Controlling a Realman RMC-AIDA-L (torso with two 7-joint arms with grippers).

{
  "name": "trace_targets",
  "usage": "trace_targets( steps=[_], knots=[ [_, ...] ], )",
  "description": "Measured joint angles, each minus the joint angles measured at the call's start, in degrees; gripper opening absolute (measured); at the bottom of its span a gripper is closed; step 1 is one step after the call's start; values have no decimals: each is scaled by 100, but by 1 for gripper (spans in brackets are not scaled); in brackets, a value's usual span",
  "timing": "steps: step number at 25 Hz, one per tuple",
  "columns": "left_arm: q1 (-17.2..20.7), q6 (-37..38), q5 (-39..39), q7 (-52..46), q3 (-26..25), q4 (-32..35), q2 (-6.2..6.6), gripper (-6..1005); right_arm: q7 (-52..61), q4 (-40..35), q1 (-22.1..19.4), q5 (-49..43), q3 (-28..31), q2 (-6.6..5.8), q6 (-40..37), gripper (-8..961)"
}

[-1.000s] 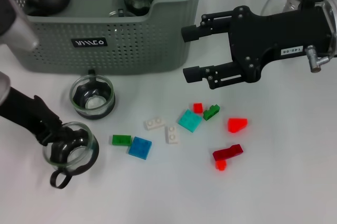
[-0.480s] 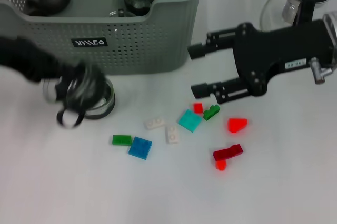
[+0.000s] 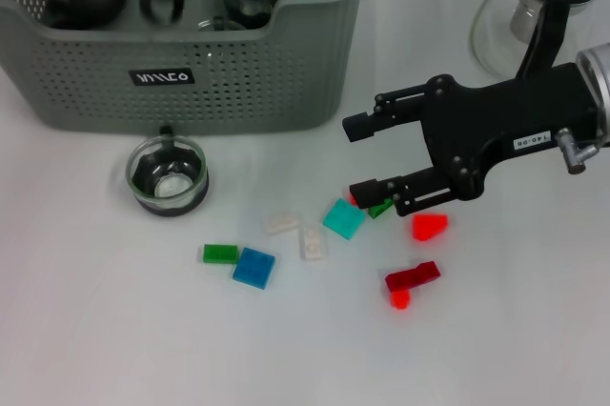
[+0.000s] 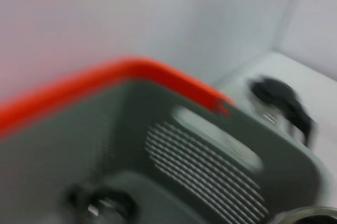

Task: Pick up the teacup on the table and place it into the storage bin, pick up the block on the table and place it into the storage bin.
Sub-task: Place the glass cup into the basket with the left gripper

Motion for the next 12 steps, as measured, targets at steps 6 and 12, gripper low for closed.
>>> trace_targets(
  steps=[6,12],
  knots=[
    [-368,-1887,268,-149,486,-1208,261,59,135,11,0,-5,2,22,64,770],
    [-538,-3810,354,-158,1172,-2388,260,60,244,15,48,-9,-12,48,115,770]
  ],
)
